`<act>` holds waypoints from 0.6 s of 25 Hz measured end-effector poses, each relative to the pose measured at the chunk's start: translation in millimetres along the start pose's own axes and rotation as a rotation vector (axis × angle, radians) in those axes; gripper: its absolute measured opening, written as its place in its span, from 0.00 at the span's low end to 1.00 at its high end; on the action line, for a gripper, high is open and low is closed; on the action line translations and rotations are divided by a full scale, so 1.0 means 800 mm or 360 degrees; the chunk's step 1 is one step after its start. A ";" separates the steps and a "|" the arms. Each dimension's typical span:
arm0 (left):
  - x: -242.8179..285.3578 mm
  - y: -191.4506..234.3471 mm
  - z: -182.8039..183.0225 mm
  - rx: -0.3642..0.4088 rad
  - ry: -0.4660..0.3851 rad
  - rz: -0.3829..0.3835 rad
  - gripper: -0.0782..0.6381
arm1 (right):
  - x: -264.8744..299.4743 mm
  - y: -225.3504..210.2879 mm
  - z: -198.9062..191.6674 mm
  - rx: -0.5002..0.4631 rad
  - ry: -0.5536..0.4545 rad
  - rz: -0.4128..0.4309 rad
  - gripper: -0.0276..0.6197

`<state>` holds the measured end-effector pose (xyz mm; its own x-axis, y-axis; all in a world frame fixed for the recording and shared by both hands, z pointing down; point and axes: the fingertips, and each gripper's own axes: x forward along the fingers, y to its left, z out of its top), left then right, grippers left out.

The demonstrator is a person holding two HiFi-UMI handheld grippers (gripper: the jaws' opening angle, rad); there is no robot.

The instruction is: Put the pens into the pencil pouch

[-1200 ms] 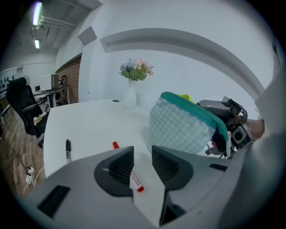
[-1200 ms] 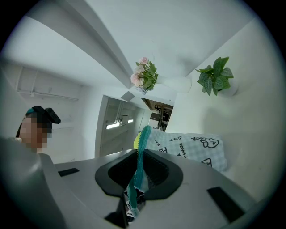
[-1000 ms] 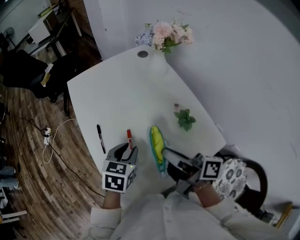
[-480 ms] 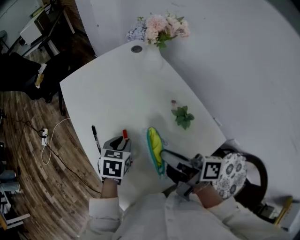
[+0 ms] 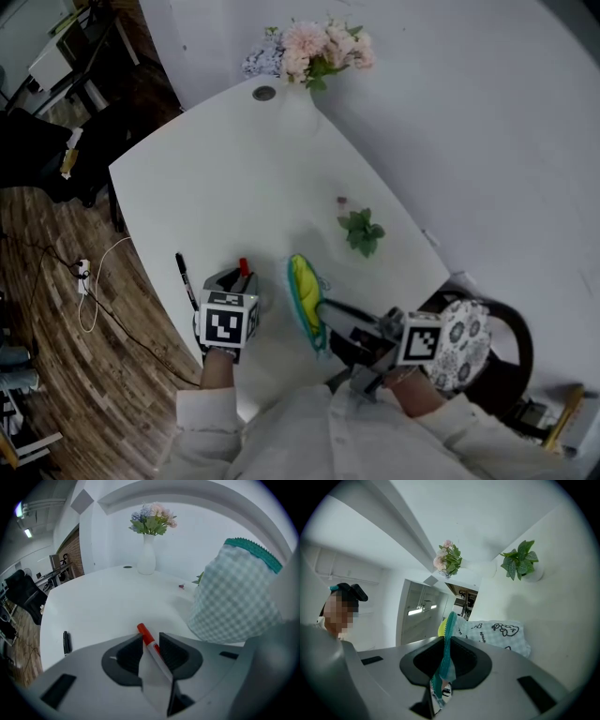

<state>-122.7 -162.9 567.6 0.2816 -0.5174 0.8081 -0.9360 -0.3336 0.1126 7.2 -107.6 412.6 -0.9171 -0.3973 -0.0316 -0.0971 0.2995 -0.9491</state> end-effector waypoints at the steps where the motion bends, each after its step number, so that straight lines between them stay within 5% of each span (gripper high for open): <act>1: 0.001 0.000 0.001 0.0000 0.0001 0.0000 0.26 | 0.000 0.000 0.000 0.0000 -0.0003 0.0001 0.11; 7: 0.011 0.006 -0.010 0.0029 0.0077 0.0045 0.25 | -0.001 -0.001 -0.003 -0.0007 -0.0009 -0.0016 0.11; 15: 0.007 0.005 -0.007 0.0041 0.0008 0.0035 0.20 | -0.005 0.001 -0.003 -0.0015 -0.0030 -0.0029 0.11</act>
<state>-126.1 -163.0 575.6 0.2597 -0.5212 0.8129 -0.9363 -0.3421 0.0798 9.9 -104.0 412.5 -0.9078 -0.4190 -0.0202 -0.1175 0.3003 -0.9466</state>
